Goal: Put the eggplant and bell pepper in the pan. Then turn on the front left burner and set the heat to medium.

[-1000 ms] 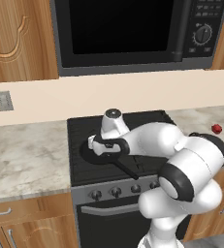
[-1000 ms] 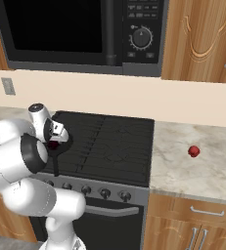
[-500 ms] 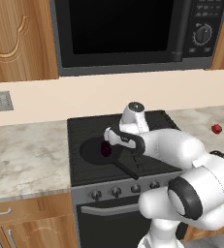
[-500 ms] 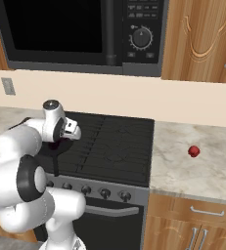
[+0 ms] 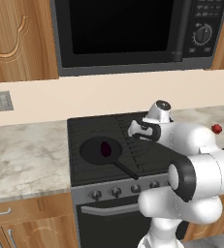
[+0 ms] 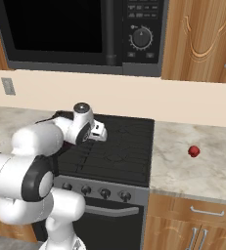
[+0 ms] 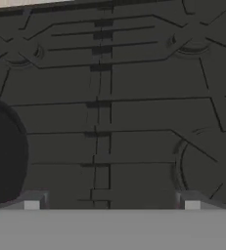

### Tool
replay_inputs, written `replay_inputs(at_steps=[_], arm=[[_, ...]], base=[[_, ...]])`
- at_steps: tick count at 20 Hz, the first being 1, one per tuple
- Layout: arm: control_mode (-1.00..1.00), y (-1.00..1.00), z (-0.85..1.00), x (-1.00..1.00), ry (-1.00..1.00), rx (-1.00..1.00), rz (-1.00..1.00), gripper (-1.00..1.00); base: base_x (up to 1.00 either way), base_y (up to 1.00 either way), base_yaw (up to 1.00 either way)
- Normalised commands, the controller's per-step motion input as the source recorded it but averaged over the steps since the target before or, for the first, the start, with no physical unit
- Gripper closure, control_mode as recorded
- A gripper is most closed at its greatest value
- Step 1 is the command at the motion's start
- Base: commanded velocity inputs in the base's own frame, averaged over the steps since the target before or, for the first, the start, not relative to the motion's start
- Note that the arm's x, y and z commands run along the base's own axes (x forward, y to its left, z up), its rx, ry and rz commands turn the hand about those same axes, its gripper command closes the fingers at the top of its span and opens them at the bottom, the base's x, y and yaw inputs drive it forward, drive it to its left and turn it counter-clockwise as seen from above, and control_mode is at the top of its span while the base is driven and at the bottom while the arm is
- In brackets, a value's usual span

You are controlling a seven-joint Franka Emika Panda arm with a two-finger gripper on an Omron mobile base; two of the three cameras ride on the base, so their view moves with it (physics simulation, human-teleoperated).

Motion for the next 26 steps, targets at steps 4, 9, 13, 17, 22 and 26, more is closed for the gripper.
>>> replay_inputs(at_steps=[4, 9, 13, 17, 22, 26], arm=[[-1.00, -1.00, 0.01, 0.26, 0.03, 0.00, 0.00, -1.00], [-1.00, -1.00, 0.00, 0.01, 0.04, 0.00, 0.00, -1.00], [-1.00, -1.00, 0.00, 0.00, 0.01, 0.00, 0.00, -1.00], [-1.00, -0.96, 0.00, 0.00, 0.00, 0.00, 0.00, -1.00], [-1.00, -0.83, 0.00, 0.00, 0.00, -0.01, -0.03, -1.00], [-1.00, -0.61, 0.00, 0.00, 0.02, -0.10, -0.01, -1.00]], base=[[0.00, 0.00, 0.00], [0.00, 0.00, 0.00], [0.00, 0.00, 0.00], [0.00, 0.00, 0.00], [0.00, 0.00, 0.00], [0.00, 0.00, 0.00]])
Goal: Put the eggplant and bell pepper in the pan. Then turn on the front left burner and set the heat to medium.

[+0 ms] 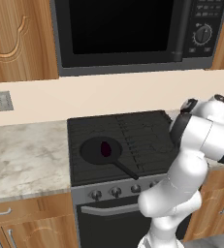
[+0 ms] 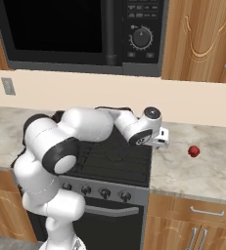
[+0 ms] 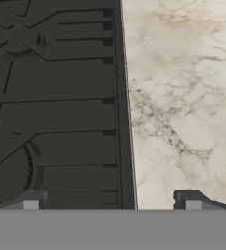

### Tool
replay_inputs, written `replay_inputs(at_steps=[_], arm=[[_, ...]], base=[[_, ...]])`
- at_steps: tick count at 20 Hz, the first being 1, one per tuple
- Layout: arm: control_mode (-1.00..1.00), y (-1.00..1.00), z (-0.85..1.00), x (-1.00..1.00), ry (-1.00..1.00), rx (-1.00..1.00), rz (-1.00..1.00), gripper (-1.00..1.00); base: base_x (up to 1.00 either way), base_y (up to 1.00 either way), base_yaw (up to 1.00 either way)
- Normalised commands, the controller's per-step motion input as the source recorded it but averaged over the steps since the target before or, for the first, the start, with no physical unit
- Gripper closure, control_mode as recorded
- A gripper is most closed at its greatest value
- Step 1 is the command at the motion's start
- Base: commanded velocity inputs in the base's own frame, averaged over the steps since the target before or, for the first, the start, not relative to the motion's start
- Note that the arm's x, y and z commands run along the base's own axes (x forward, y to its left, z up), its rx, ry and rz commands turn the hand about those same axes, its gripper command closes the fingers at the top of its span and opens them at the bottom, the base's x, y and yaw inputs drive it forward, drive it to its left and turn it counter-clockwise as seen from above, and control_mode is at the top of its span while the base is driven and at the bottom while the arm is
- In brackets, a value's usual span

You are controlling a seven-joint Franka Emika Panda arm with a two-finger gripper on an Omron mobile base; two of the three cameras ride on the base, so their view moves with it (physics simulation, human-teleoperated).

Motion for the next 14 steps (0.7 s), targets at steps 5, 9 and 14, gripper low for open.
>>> replay_inputs(at_steps=[5, 9, 14], arm=[[-1.00, -0.45, -0.09, 0.00, 0.00, -0.13, -0.04, -1.00], [-1.00, -0.39, -0.16, 0.00, 0.00, -0.12, -0.03, -1.00], [-1.00, -0.47, 0.00, 0.09, 0.00, -0.05, -0.04, -1.00]], base=[[0.00, 0.00, 0.00], [0.00, 0.00, 0.00], [0.00, 0.00, 0.00]])
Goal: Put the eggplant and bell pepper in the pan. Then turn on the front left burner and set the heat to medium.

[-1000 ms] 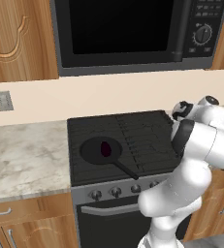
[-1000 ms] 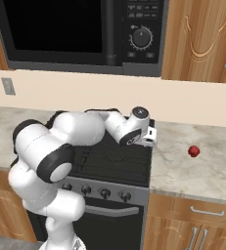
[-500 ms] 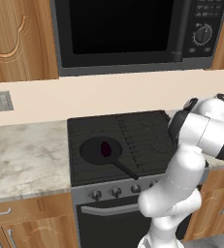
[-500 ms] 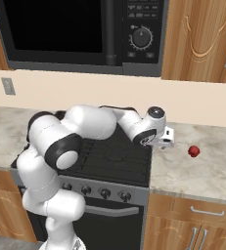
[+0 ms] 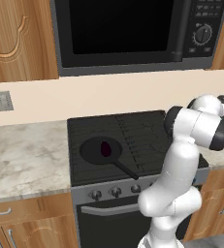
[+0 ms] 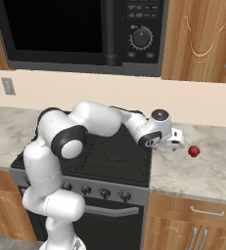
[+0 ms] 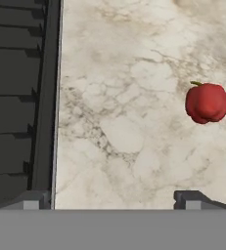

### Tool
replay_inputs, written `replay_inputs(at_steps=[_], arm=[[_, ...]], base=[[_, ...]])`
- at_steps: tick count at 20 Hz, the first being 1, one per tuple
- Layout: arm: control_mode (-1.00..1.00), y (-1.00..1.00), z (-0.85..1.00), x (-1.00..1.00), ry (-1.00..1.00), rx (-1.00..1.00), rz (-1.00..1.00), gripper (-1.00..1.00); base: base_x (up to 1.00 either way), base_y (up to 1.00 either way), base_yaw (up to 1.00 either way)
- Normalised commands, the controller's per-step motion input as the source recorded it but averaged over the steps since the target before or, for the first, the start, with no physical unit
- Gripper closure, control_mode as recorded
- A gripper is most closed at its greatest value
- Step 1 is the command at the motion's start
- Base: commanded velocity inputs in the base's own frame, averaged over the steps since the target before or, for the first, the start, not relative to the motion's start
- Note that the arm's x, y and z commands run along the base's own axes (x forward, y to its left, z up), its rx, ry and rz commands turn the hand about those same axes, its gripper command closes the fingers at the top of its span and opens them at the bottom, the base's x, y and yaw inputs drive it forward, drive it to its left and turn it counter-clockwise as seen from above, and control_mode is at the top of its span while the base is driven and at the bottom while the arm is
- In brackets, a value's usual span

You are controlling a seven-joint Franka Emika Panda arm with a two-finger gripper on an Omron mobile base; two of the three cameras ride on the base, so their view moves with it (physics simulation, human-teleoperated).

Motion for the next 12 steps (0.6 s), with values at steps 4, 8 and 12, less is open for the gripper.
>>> replay_inputs(at_steps=[4, 8, 12], arm=[[-1.00, -0.28, 0.03, 0.09, 0.00, 0.01, -0.01, -1.00], [-1.00, -0.33, 0.00, 0.29, 0.00, 0.01, 0.00, -1.00], [-1.00, -0.46, 0.00, 0.52, 0.00, 0.00, 0.00, -1.00]], base=[[0.00, 0.00, 0.00], [0.00, 0.00, 0.00], [0.00, 0.00, 0.00]])
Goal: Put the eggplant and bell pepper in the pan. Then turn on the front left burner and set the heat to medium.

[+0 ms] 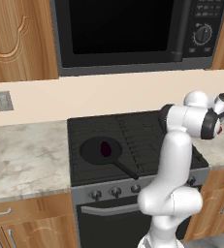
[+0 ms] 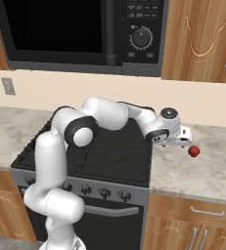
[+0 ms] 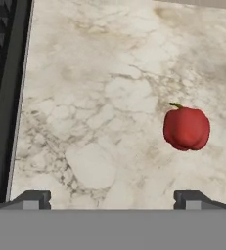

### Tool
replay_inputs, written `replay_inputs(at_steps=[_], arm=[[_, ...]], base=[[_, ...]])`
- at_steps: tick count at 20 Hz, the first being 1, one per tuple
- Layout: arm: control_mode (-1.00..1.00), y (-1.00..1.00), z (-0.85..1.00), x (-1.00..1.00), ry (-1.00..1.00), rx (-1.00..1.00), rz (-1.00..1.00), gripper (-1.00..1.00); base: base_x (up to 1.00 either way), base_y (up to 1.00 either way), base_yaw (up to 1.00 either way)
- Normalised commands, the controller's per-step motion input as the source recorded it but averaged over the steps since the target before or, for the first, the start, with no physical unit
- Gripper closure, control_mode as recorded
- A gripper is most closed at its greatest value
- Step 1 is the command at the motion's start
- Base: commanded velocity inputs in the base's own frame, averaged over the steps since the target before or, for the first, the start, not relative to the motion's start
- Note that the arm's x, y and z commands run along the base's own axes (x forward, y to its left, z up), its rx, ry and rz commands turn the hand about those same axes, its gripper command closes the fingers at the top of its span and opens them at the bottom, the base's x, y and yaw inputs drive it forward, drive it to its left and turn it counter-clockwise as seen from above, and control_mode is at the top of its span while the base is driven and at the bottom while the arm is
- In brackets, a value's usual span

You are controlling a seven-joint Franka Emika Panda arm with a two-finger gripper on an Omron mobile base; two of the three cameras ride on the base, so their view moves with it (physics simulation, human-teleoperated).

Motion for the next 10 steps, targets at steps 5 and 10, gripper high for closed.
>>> replay_inputs(at_steps=[5, 10], arm=[[-1.00, -0.43, 0.00, 0.35, 0.00, 0.04, 0.00, -1.00], [-1.00, -0.52, 0.00, 0.21, 0.00, 0.10, 0.00, -1.00]], base=[[0.00, 0.00, 0.00], [0.00, 0.00, 0.00]])
